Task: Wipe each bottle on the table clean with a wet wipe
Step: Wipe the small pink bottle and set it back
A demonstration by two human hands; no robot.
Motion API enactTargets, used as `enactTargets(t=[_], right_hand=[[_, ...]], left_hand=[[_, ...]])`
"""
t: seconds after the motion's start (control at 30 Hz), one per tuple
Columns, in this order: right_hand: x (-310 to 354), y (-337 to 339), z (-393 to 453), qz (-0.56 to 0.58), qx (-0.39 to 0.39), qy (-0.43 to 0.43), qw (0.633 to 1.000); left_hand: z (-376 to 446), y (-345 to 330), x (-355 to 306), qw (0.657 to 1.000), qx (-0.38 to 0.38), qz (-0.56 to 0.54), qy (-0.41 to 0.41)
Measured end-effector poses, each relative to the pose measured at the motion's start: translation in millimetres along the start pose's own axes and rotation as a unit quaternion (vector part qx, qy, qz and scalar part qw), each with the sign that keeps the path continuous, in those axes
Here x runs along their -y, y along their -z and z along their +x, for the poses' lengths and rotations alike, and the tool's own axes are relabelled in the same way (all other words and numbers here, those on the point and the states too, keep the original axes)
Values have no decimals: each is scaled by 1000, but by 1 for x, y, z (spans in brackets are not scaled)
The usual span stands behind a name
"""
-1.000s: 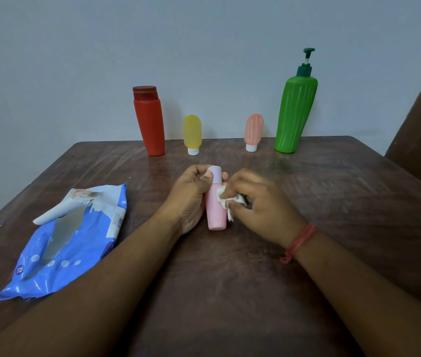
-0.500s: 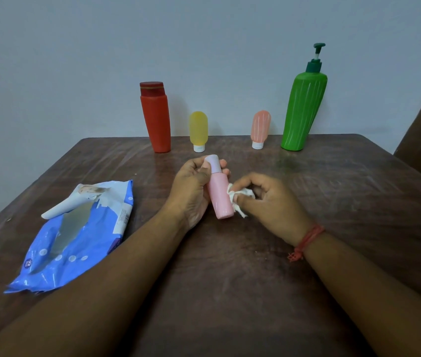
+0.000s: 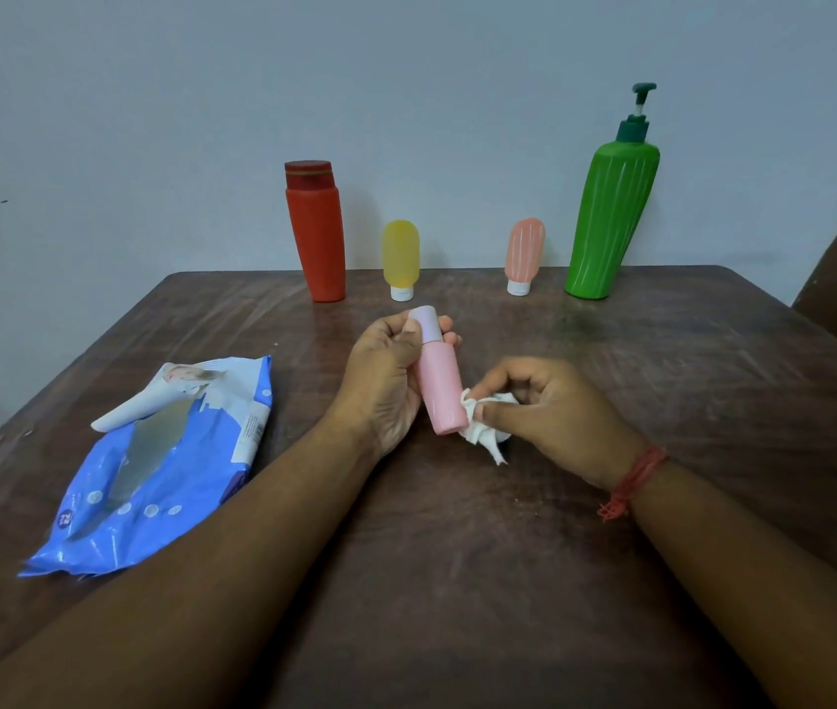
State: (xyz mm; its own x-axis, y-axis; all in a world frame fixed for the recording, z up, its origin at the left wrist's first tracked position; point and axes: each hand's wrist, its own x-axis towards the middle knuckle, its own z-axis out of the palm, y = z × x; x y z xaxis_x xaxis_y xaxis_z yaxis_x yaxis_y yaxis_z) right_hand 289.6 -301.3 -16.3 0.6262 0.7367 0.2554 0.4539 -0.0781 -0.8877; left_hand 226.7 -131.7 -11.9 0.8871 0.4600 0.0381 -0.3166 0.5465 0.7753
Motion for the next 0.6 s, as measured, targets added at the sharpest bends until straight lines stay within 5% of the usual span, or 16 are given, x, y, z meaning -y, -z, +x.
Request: enactTargets(t=[0.1, 0.2, 0.6], right_hand=[[0, -2, 3, -143, -61, 112, 982], [1, -5, 3, -207, -34, 191, 959], [9, -12, 1, -258, -54, 252, 931]], left_hand=[[2, 0, 2, 1000, 9, 23, -1], [2, 1, 5, 999, 14, 47, -9], [3, 0, 8, 987, 12, 155, -46]])
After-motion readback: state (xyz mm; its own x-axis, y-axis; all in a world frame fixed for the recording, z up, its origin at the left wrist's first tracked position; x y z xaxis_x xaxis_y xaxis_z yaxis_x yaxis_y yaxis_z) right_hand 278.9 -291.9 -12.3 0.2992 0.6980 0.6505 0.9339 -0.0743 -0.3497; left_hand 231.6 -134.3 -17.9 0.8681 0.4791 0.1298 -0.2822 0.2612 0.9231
